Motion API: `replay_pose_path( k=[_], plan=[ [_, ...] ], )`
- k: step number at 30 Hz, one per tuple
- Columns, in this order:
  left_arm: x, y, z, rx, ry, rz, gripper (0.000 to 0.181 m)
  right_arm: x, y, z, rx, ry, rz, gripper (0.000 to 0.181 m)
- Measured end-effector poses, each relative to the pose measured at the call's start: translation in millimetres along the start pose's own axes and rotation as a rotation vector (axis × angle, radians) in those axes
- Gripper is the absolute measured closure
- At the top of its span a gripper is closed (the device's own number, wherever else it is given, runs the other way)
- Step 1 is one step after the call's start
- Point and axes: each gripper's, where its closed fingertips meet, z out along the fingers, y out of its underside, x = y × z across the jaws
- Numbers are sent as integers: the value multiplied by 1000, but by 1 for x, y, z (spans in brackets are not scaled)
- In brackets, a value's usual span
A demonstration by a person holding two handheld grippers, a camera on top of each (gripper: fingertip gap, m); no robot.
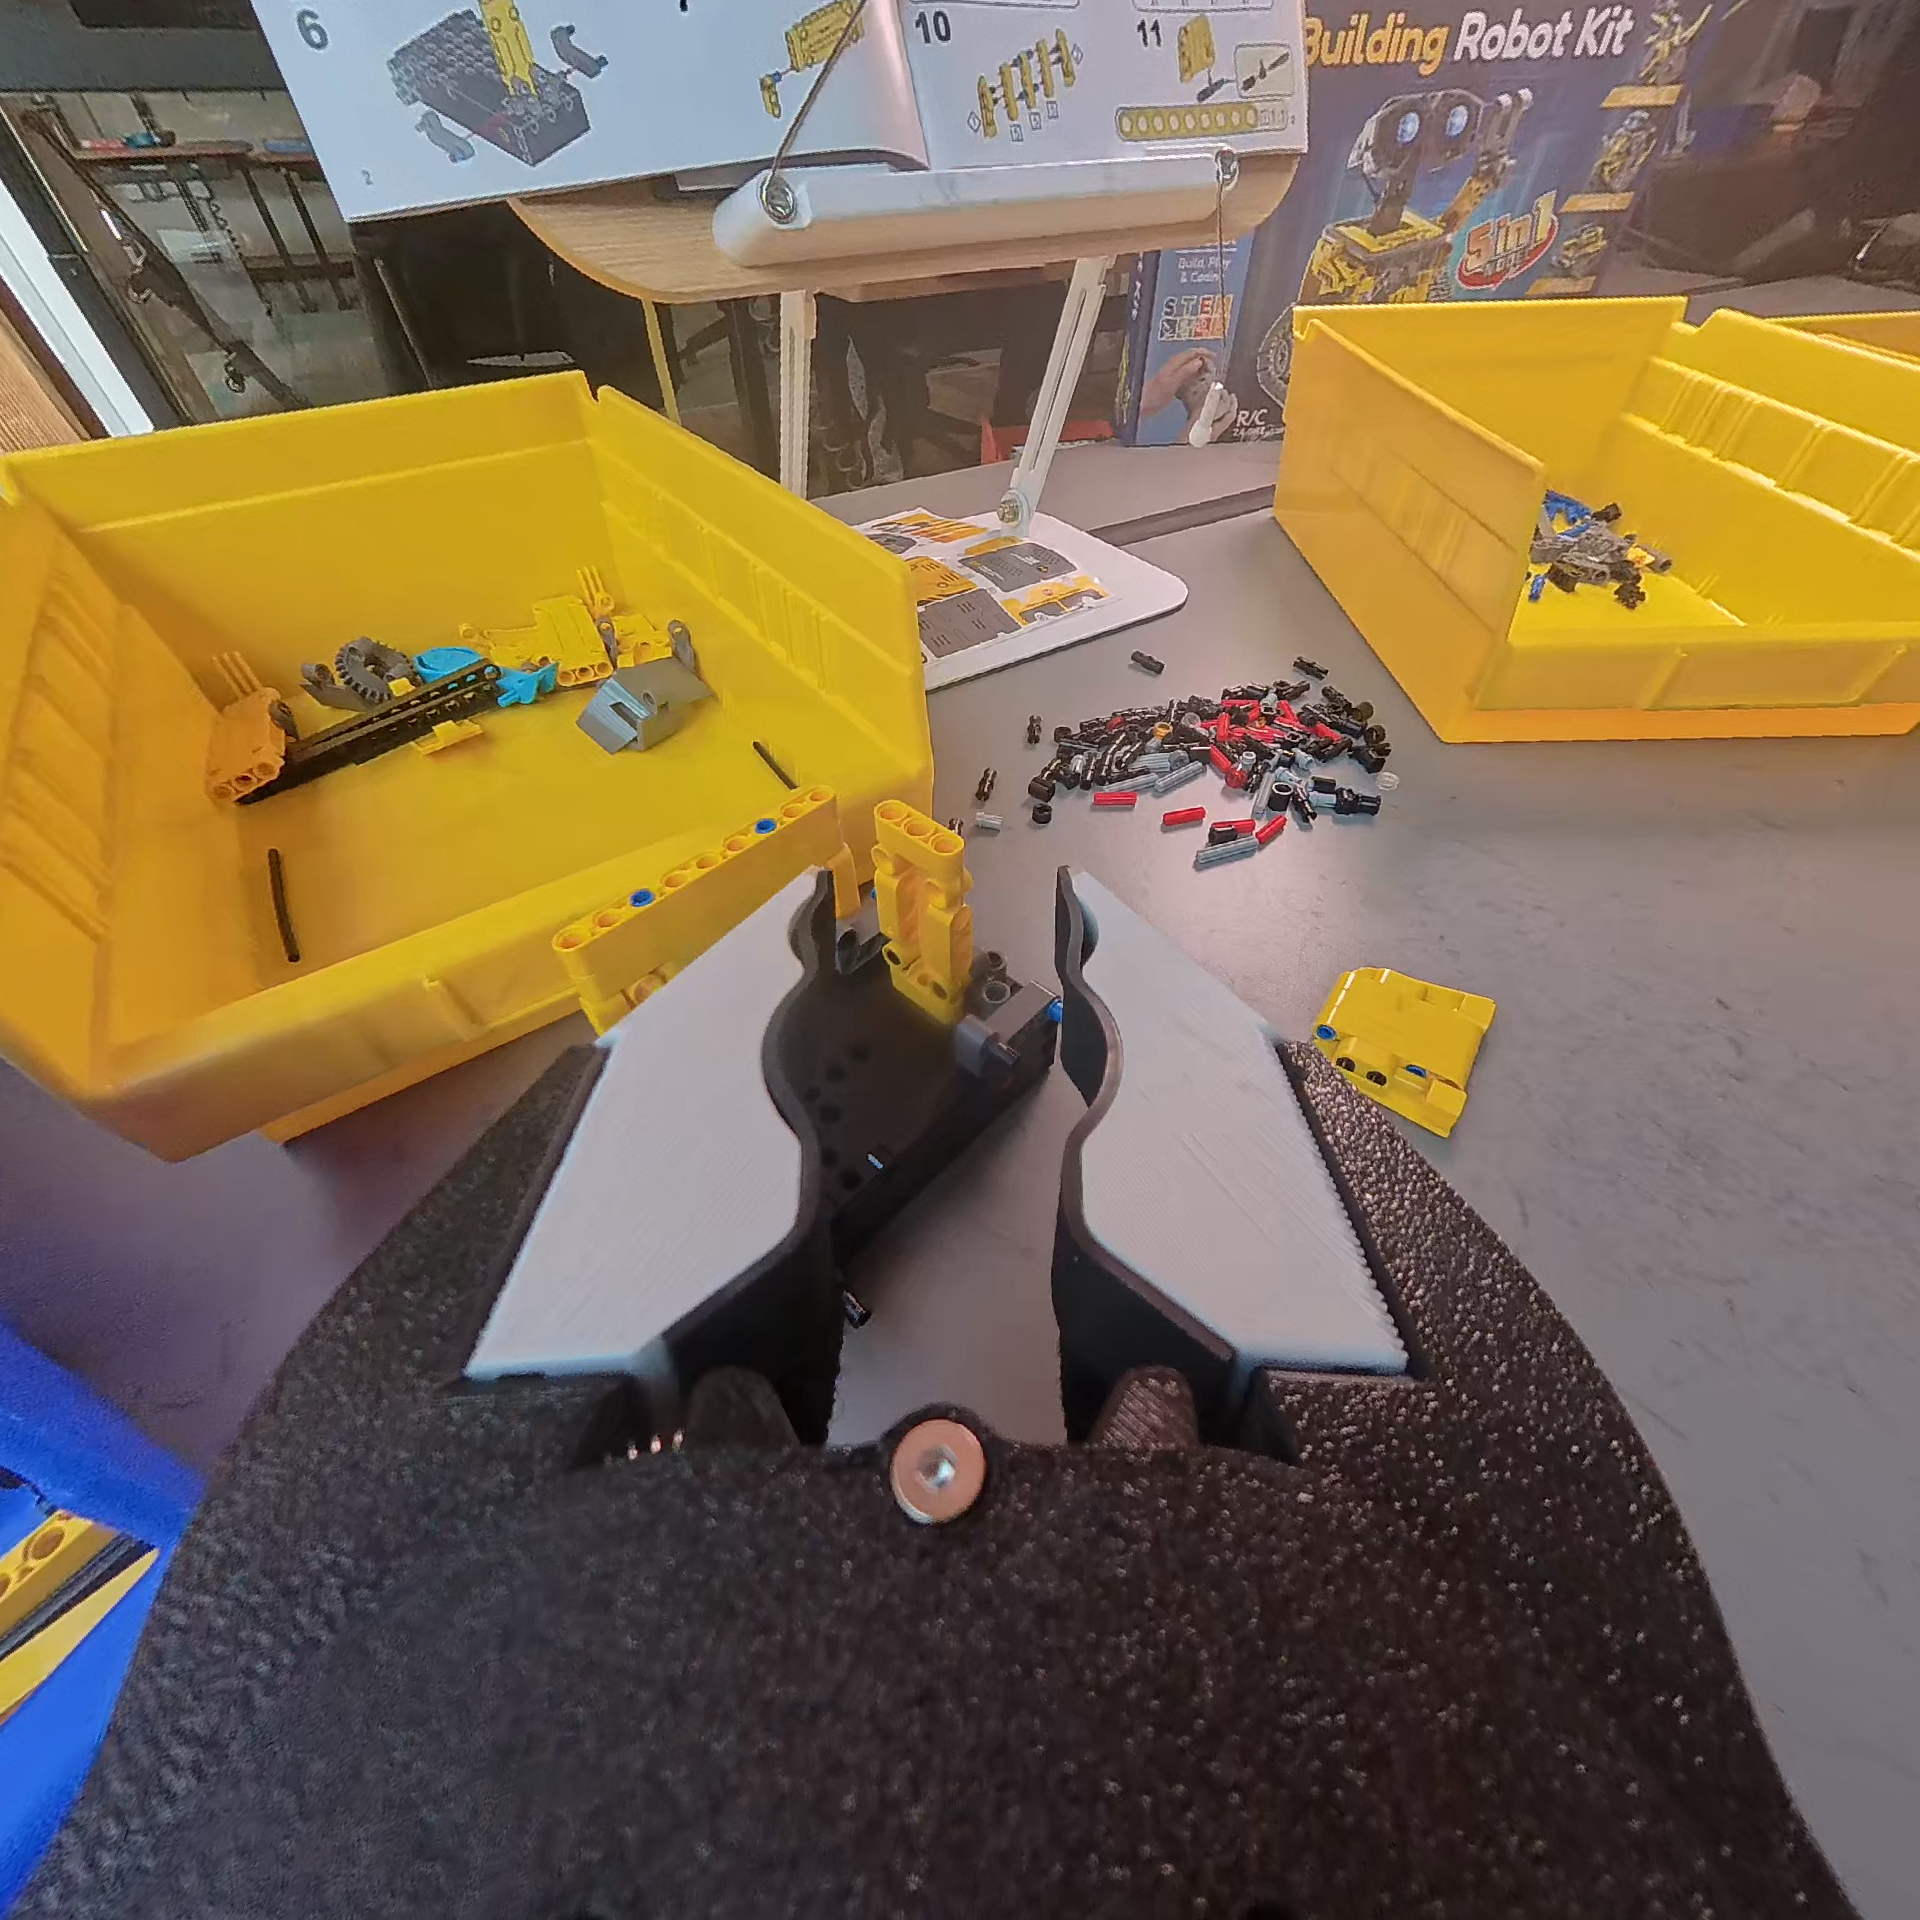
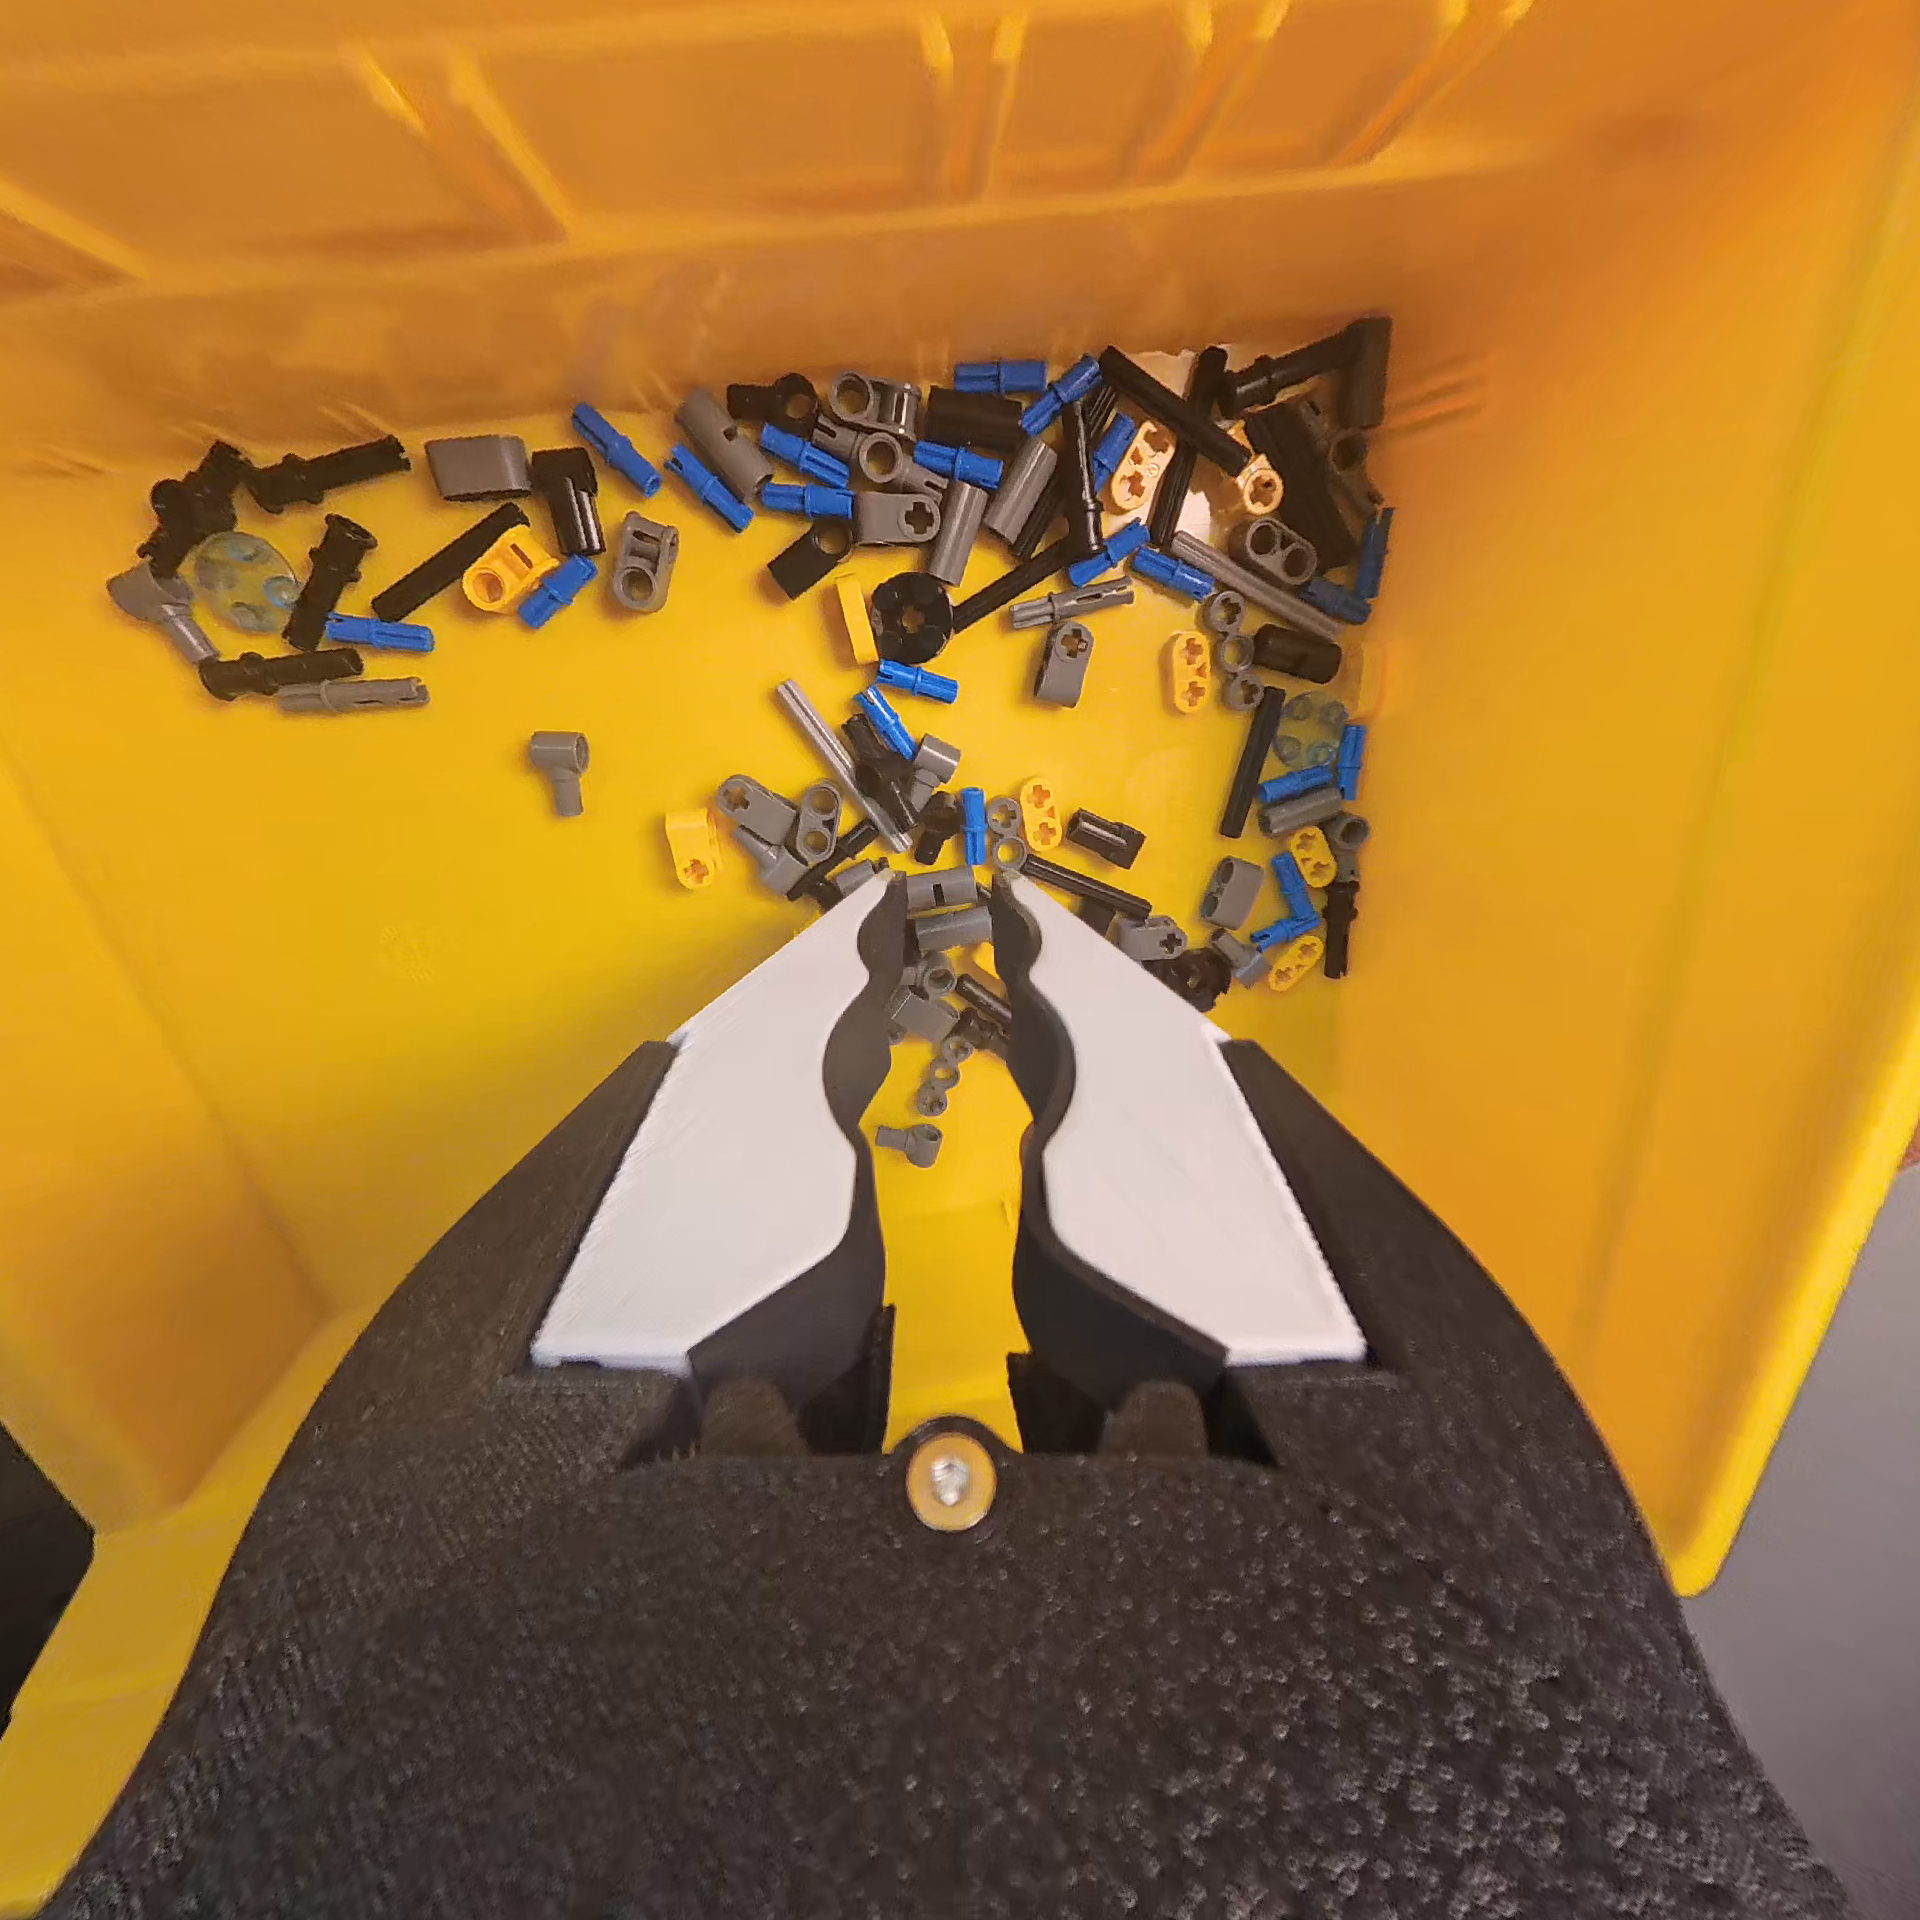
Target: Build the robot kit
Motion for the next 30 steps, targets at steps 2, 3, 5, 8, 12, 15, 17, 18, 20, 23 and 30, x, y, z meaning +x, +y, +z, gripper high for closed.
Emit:
replay_pose_path(
  k=[2, 3, 5, 8, 12, 15, 17, 18, 20, 23, 30],
  plan=[
    [0, 0, 0, -1, 1, 0, 140, 1, -1, 3, -7, 9, -15, 167],
    [0, 0, 0, -1, 2, 0, 140, 1, -1, 5, -14, 4, -17, 168],
    [0, 0, 0, 0, 2, 0, 140, 1, -3, 8, -9, 0, -24, 168],
    [0, 0, 0, 0, 3, -3, 140, -5, -10, 9, 23, -36, -40, 168],
    [0, 0, 0, -2, 6, -9, 140, -10, -13, 10, 36, -29, -99, 168],
    [0, 1, 1, -3, 9, -11, 140, -12, -15, 10, 51, -12, -135, 170],
    [0, 1, 1, -4, 10, -11, 140, -15, -18, 11, 65, -21, -139, 173],
    [0, 1, 1, -4, 12, -11, 140, -17, -17, 12, 62, -34, -138, 173],
    [0, 0, 1, -1, 12, -13, 140, -24, -14, 13, 51, -79, -138, 175],
    [-1, 0, 0, 1, 13, -18, 140, -29, -11, 6, 58, -125, -111, 176],
    [0, 1, 1, -2, 18, -18, 140, -4, 1, 1, 34, -49, -67, 172]
  ],
)
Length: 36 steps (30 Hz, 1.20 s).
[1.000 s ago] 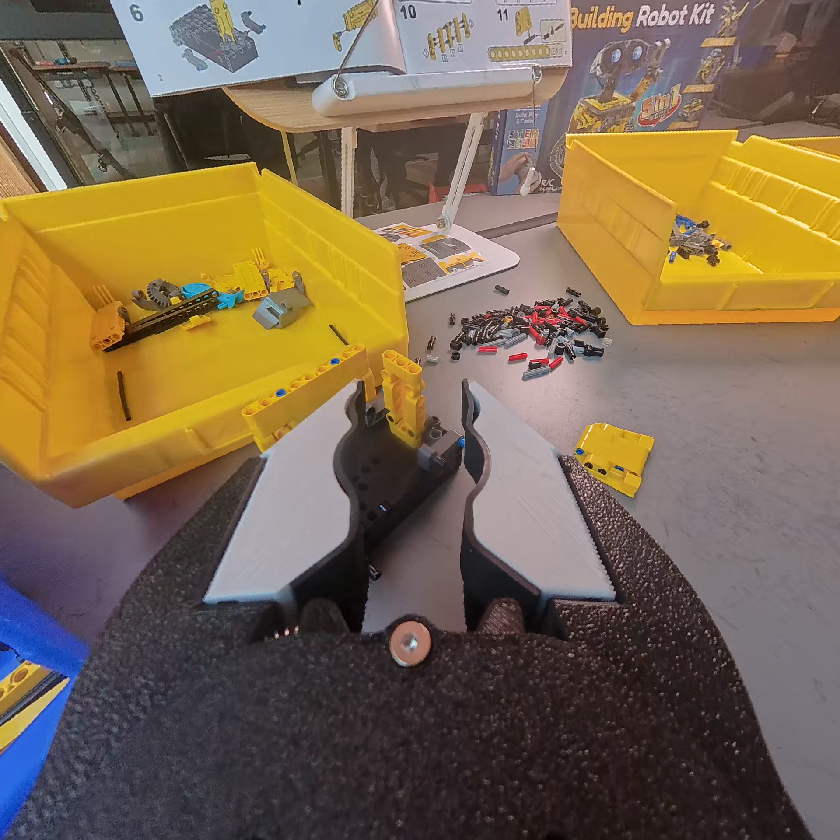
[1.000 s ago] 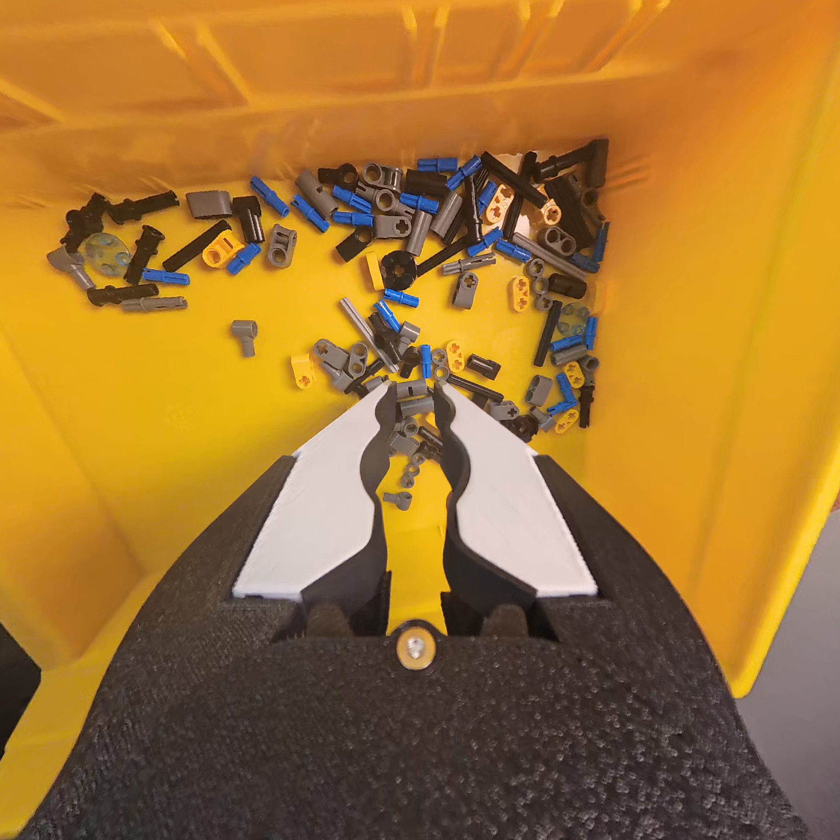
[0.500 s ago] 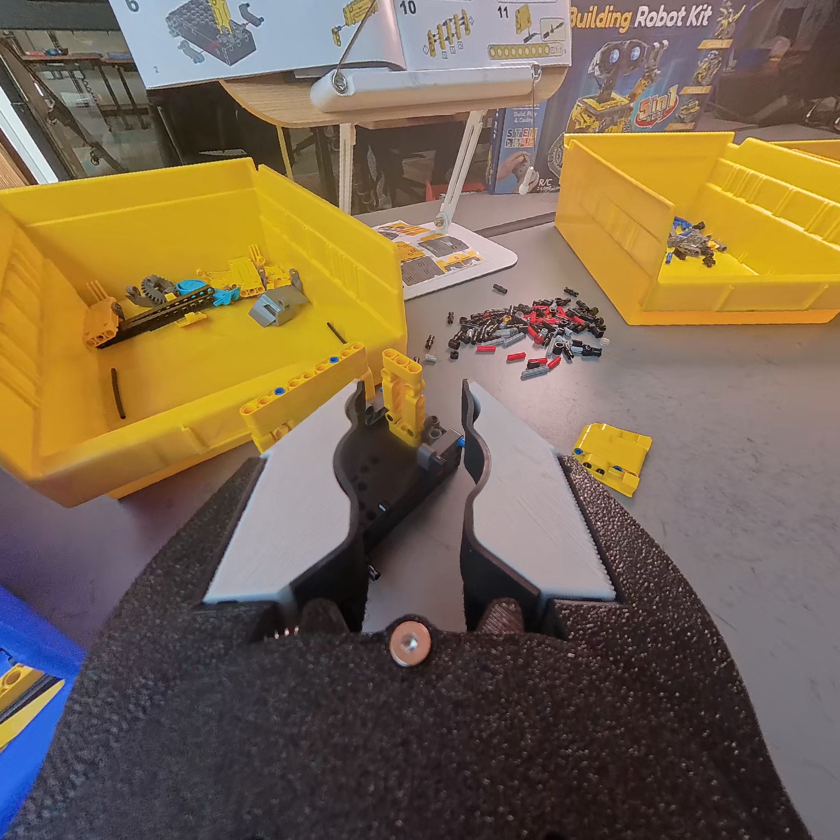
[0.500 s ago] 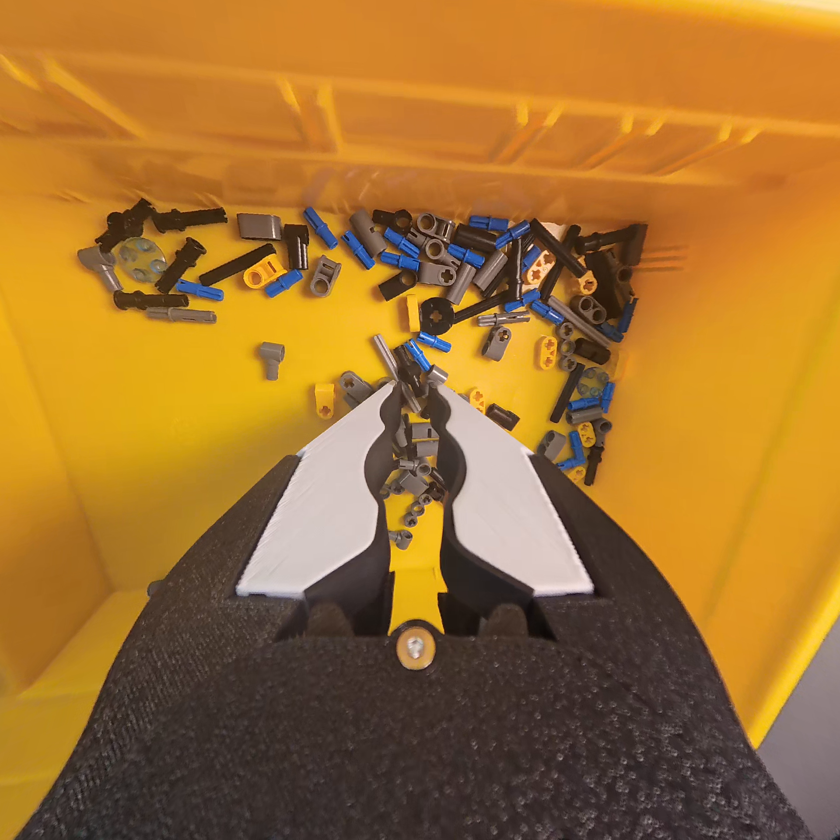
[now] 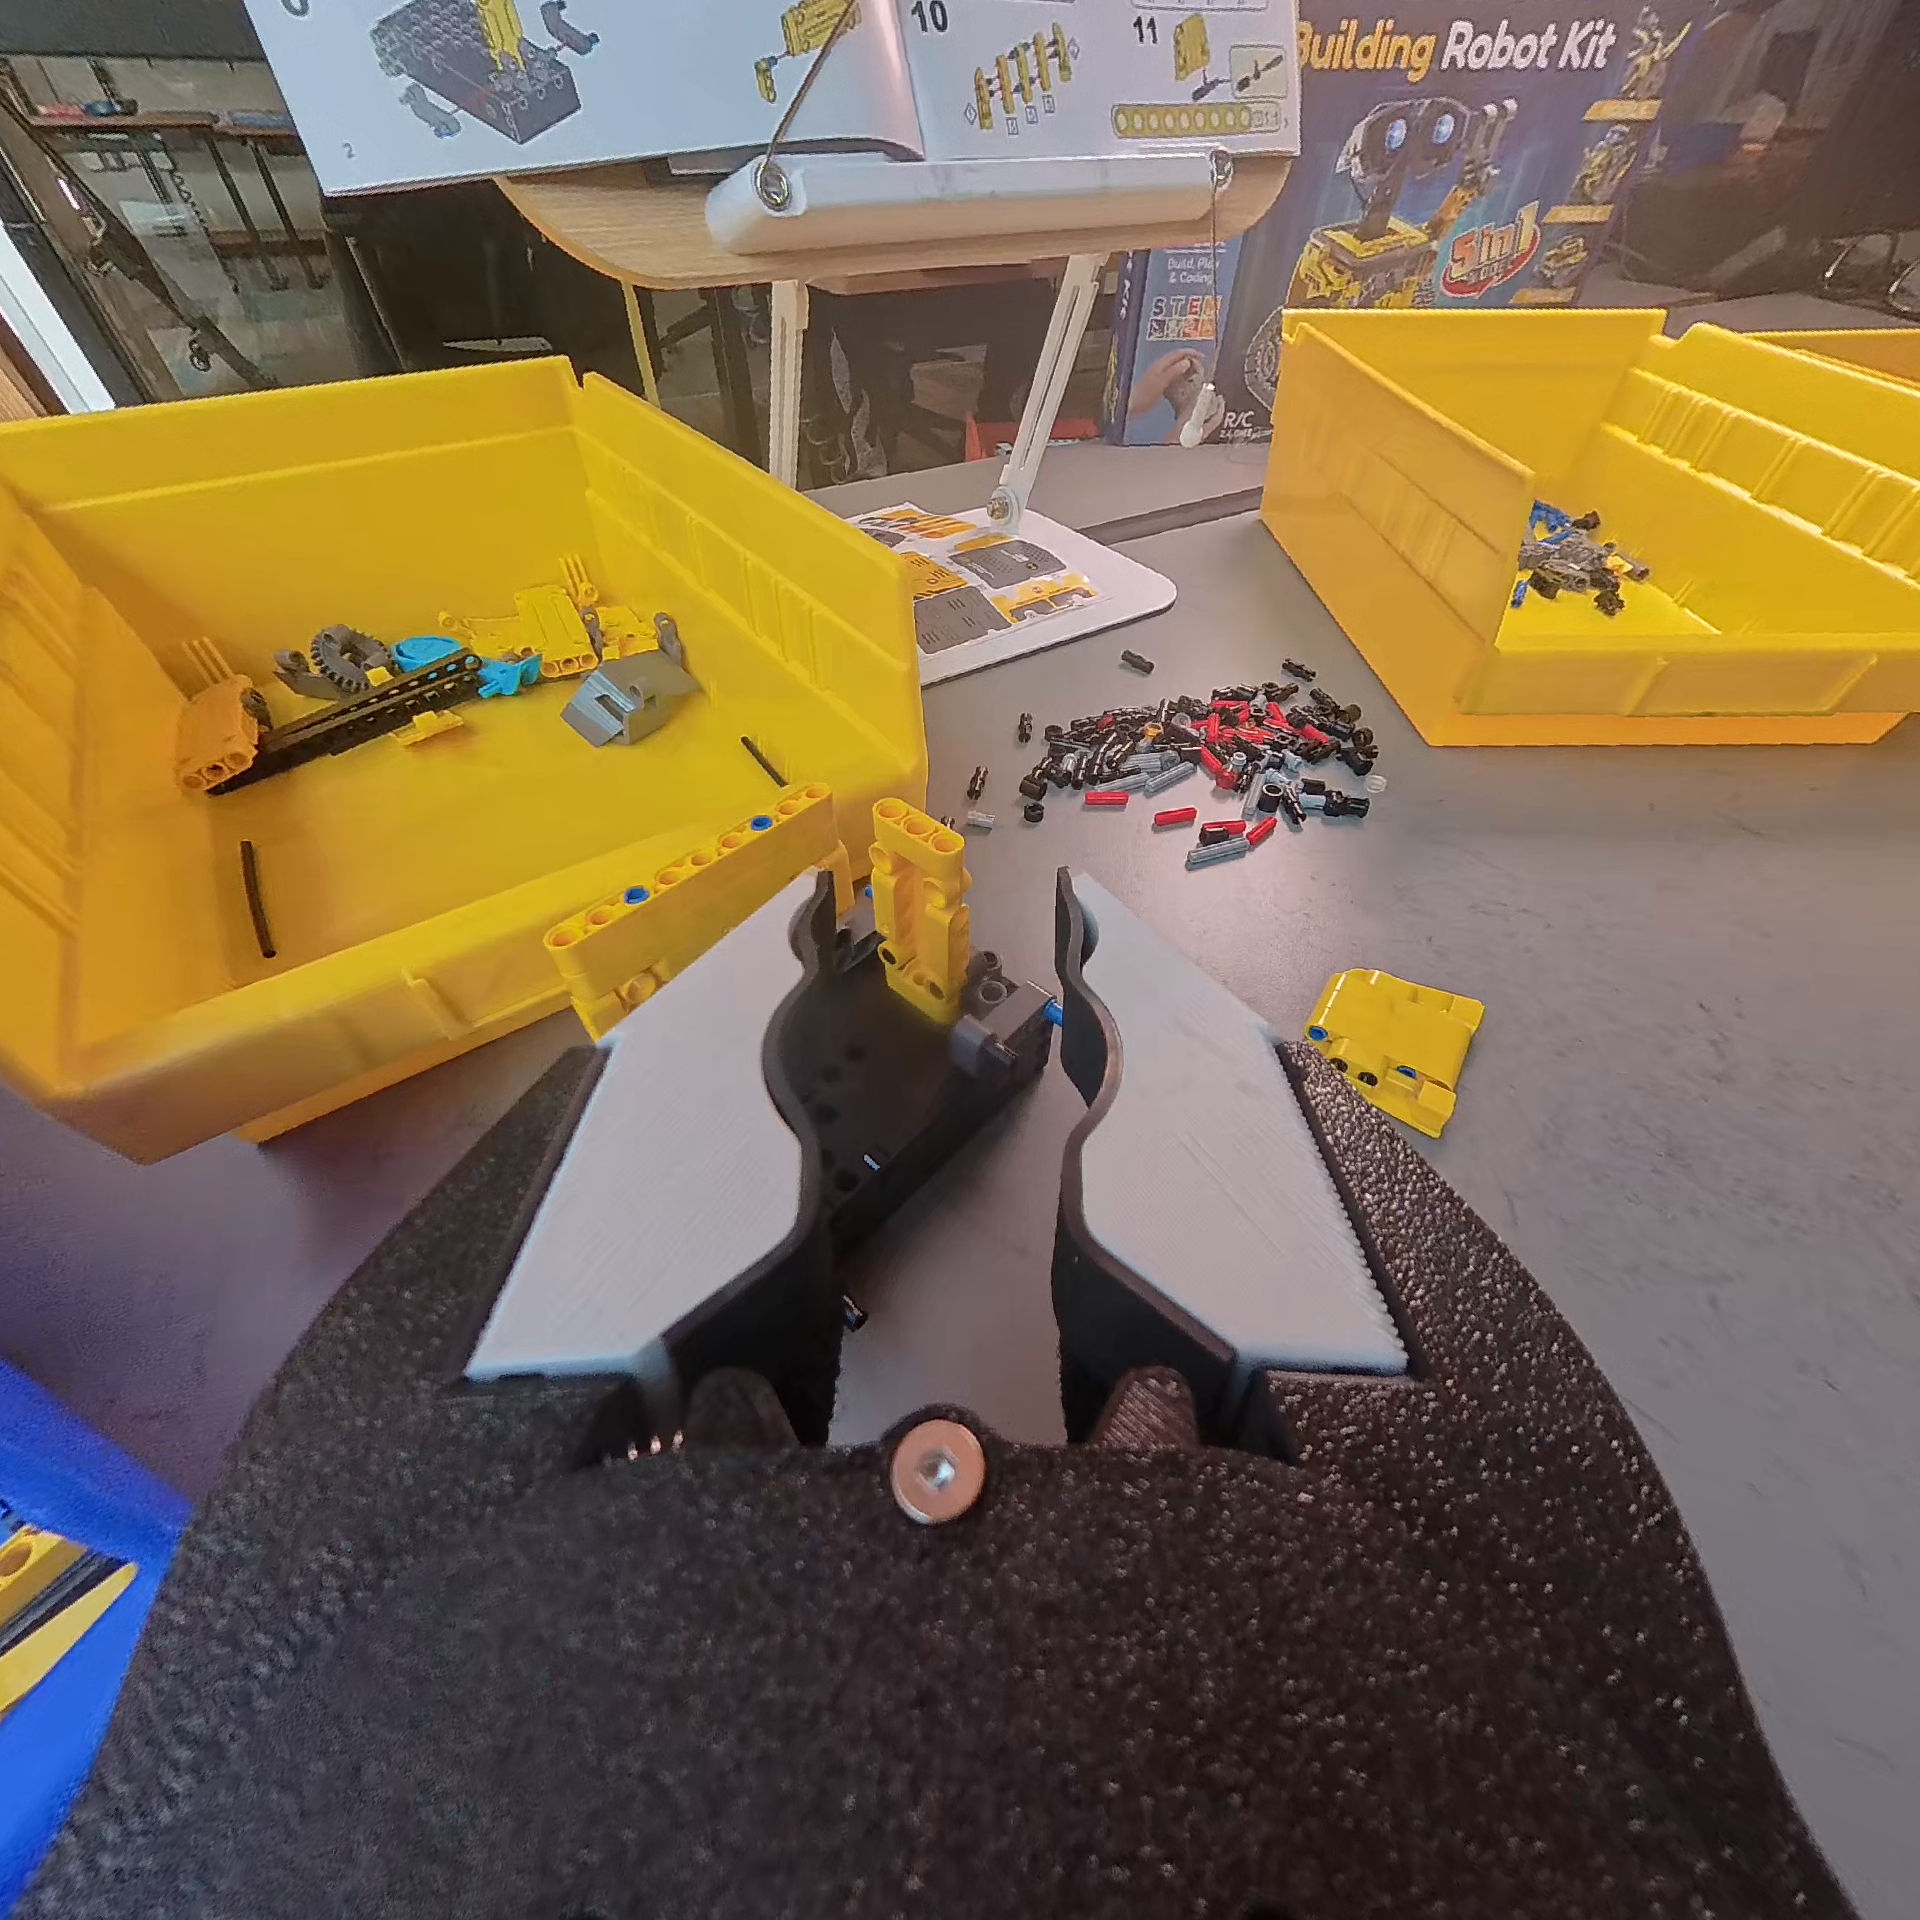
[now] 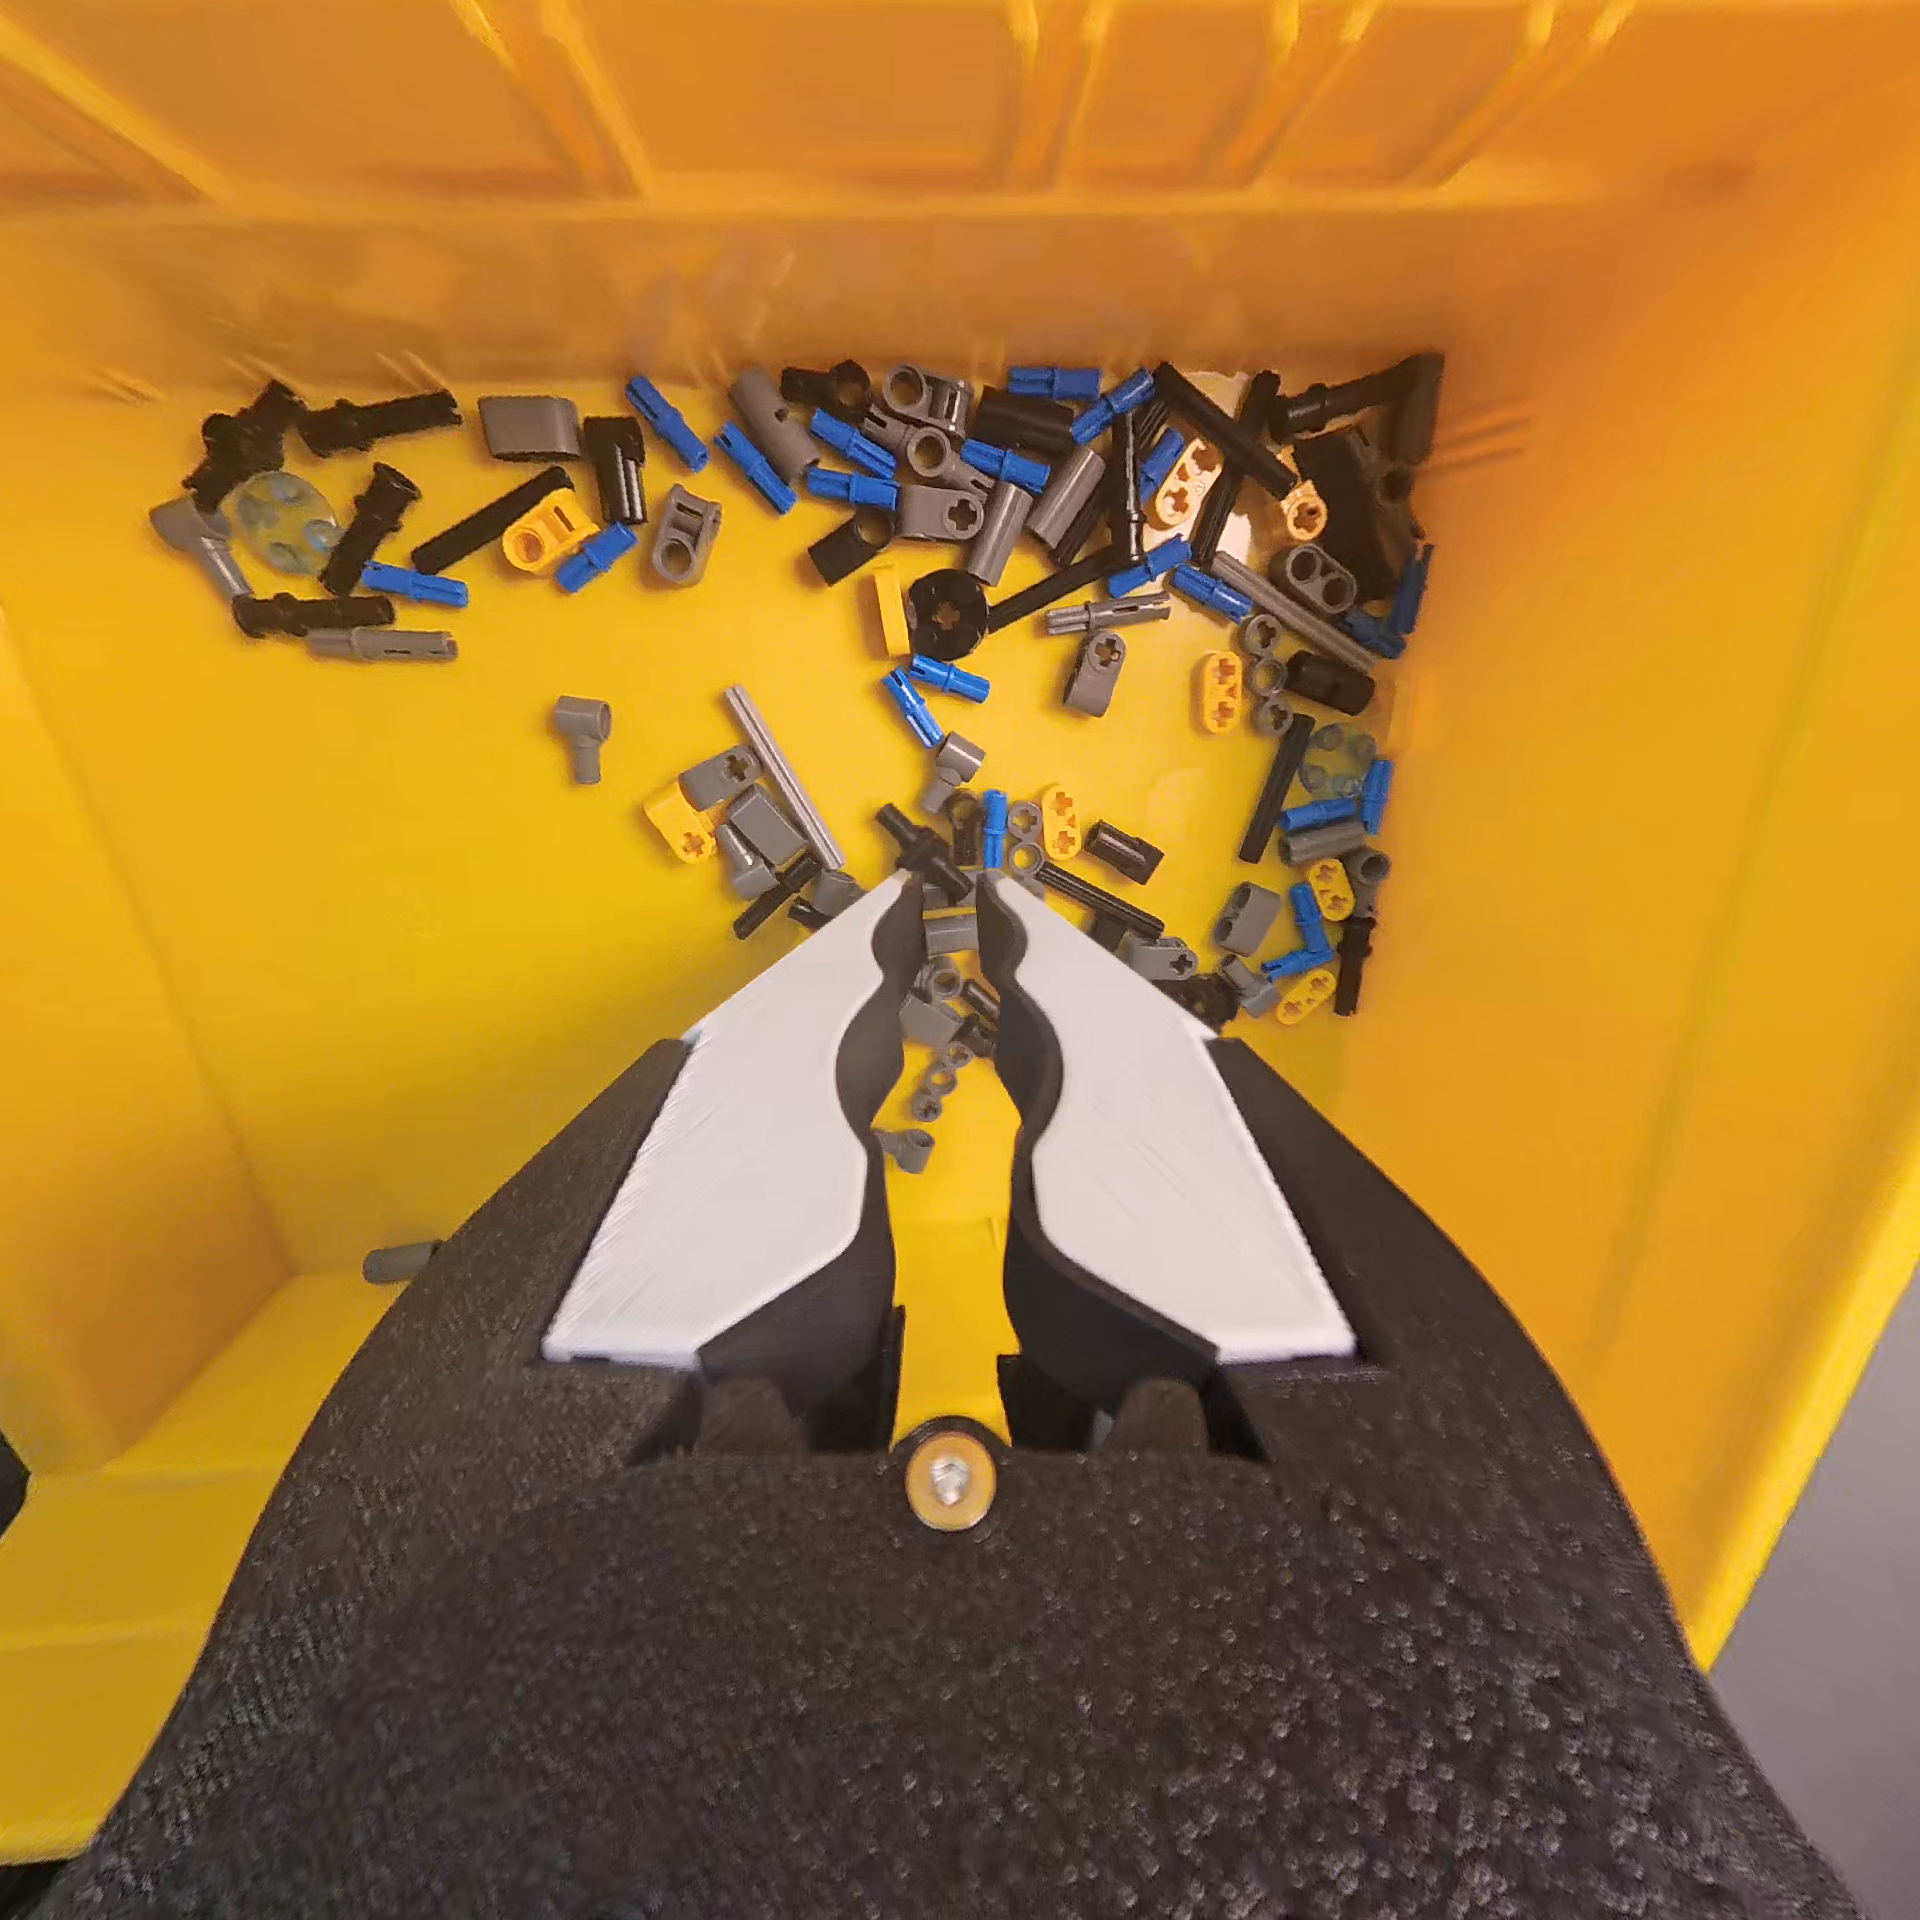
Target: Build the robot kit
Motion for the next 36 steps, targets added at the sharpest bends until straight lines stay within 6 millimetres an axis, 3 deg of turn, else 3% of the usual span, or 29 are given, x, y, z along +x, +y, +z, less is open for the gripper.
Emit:
replay_pose_path(
  k=[3, 9, 16, 22, 36],
  plan=[
    [0, 0, 0, 0, 1, -2, 140, -13, 2, 0, -16, -62, -7, 173],
    [0, 1, 2, -7, 7, -2, 140, 12, -7, 6, 27, 45, 40, 179],
    [0, 1, 2, -4, 8, -7, 140, -12, -4, 8, -43, -24, -36, 165],
    [1, 0, 1, 0, 11, -4, 140, 6, -6, 6, -15, 37, 11, 170],
    [0, 0, 1, 2, 14, -11, 140, 3, -5, 17, -51, 13, -22, 174]
  ],
)
